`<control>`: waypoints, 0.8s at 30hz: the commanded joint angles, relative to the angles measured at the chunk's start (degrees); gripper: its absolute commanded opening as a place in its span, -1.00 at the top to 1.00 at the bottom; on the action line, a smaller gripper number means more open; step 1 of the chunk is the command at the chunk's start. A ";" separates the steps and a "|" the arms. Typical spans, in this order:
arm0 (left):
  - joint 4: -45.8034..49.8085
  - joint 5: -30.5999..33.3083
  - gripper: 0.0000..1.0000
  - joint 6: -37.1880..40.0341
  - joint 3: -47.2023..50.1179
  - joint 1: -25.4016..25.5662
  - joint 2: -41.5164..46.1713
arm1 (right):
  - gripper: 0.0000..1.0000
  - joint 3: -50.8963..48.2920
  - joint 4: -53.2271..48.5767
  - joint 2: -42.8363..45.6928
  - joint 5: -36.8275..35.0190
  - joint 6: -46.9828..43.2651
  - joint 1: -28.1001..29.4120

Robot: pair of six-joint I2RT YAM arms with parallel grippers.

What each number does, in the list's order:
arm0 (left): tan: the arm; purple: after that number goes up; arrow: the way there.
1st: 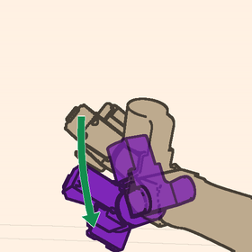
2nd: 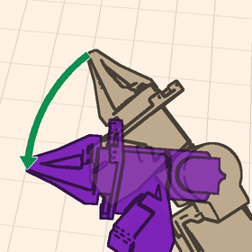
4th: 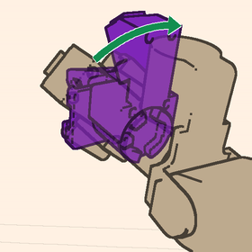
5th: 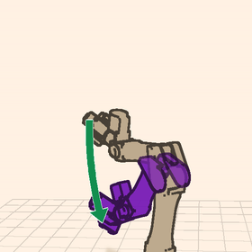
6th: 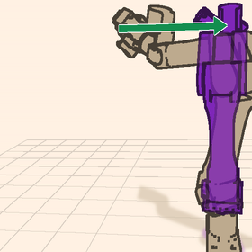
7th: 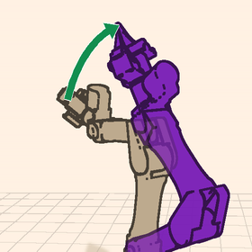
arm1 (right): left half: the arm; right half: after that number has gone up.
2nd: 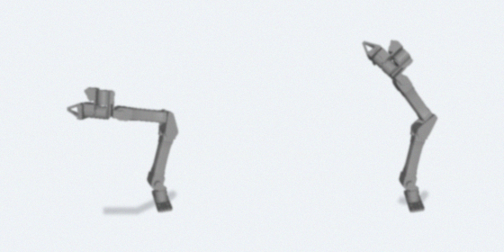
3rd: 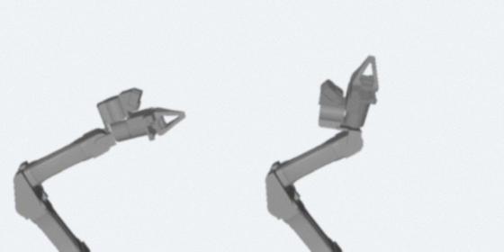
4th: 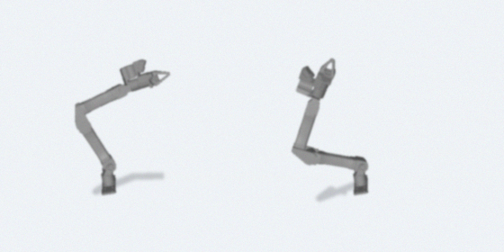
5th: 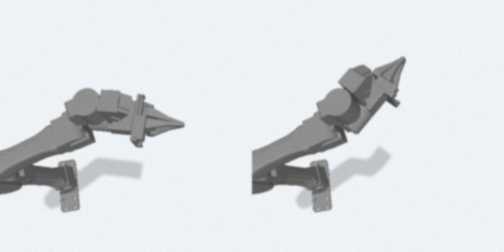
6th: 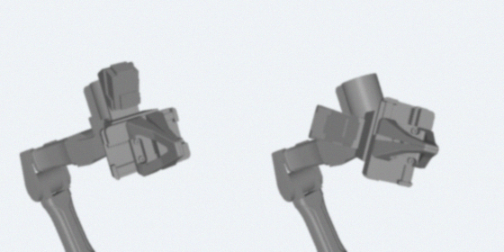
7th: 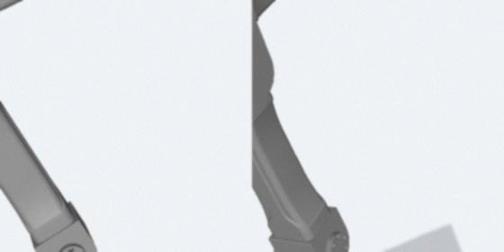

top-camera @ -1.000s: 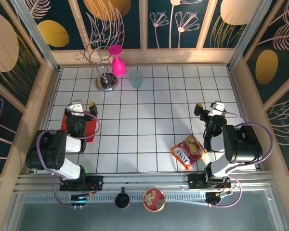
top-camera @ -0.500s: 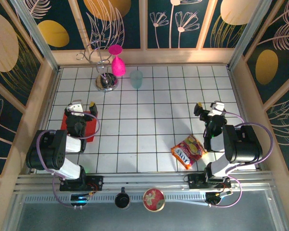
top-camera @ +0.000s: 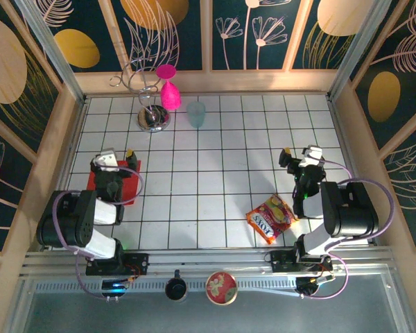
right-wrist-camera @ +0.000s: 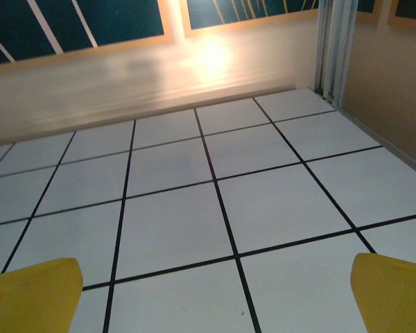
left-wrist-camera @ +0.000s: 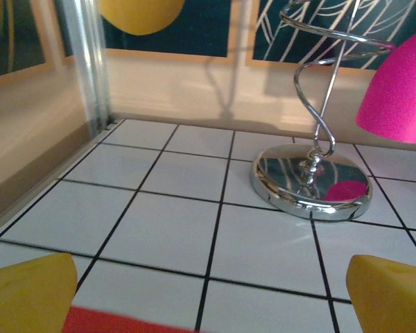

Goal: Fold a paper plane with a square sheet of paper (pick it up from the middle)
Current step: Move the square sheet of paper to the center of the table.

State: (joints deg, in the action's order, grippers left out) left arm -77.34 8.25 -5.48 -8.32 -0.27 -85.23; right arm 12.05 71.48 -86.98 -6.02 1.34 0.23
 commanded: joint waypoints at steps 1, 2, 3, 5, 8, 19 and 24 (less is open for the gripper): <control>-2.28 4.58 -0.98 -2.33 1.89 -0.37 7.22 | -0.98 4.86 -9.54 6.22 -4.64 -3.11 2.99; 0.67 5.39 -0.98 -2.75 1.62 -0.43 9.81 | -0.98 6.11 -12.18 7.56 -5.97 -3.52 3.80; 4.94 5.95 -0.98 -3.27 0.93 -0.36 12.79 | -0.98 7.68 -15.59 9.00 -7.55 -3.34 4.65; 13.10 7.02 -0.98 -5.97 -1.05 -0.43 18.02 | -0.98 11.21 -22.34 11.31 -8.33 -0.77 5.33; 24.10 7.45 -0.98 -13.31 -4.42 -0.40 23.93 | -0.98 18.10 -34.21 12.96 -7.69 5.81 6.16; 62.35 -0.29 -0.98 -30.70 -19.17 -0.43 20.73 | -0.98 28.38 -51.88 11.58 3.51 24.37 13.45; 72.00 2.01 -0.97 -32.01 -24.67 -0.43 11.82 | -0.89 30.72 -53.73 7.13 12.03 28.74 15.68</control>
State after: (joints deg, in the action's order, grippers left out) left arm -15.90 9.65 -34.74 -30.06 -0.38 -70.41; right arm 40.27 20.71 -77.60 -0.54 24.88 14.48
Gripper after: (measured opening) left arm 0.986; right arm 0.955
